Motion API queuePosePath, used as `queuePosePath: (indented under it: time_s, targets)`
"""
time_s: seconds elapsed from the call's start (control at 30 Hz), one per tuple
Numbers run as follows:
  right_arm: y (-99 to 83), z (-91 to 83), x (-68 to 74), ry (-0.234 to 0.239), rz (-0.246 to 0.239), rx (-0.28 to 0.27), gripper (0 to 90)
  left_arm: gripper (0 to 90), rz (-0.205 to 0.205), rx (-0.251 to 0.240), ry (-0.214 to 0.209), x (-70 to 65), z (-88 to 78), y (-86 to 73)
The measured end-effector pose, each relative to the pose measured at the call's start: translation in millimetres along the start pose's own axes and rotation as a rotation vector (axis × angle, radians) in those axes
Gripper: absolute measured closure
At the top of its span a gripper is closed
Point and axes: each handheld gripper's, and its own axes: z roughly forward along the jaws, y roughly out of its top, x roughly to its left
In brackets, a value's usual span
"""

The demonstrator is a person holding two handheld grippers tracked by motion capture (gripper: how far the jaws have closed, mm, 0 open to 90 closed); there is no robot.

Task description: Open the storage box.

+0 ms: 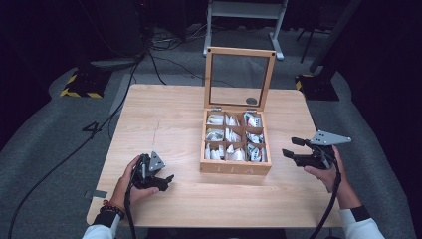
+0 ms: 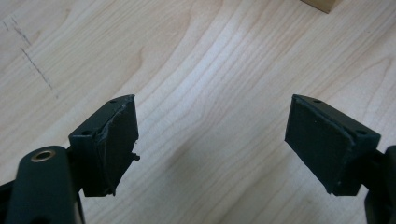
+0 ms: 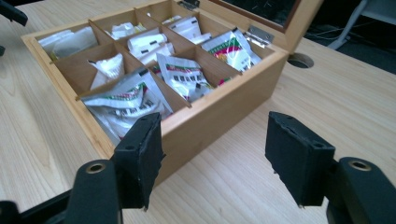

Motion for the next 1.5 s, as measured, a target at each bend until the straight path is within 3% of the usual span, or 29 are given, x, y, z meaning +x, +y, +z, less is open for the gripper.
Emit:
queuePosePath:
  time_s: [0.23,0.43,0.53,0.57,0.97,1.3,1.5]
  targets:
    - [15.5,13.7,9.5,0.032,-0.035,0.001,36.8,17.1,-0.021,0.04,-0.016,-1.7,-0.6,-16.1]
    - [32.5,36.3,24.3,0.081,-0.063,0.005,37.0,16.8,-0.074,0.018,-0.028,3.4,-6.6,-29.6]
    - [39.1,47.6,32.1,0.102,-0.069,0.009,37.0,16.8,-0.13,-0.024,-0.076,8.2,-5.5,-38.5]
    - [40.6,51.2,34.6,0.108,-0.069,0.009,37.0,16.3,-0.126,-0.044,-0.071,8.0,-5.0,-40.6]
    - [53.7,97.6,71.7,0.185,-0.127,0.068,38.5,15.9,-0.13,-0.041,-0.082,7.9,-4.6,-40.3]
    - [55.2,114.0,77.1,0.185,-0.138,0.109,40.0,15.8,-0.124,-0.044,-0.089,8.3,-4.0,-39.9]
    - [56.7,125.6,82.4,0.178,-0.147,0.169,43.1,15.8,-0.117,-0.044,-0.089,8.6,-4.1,-39.9]
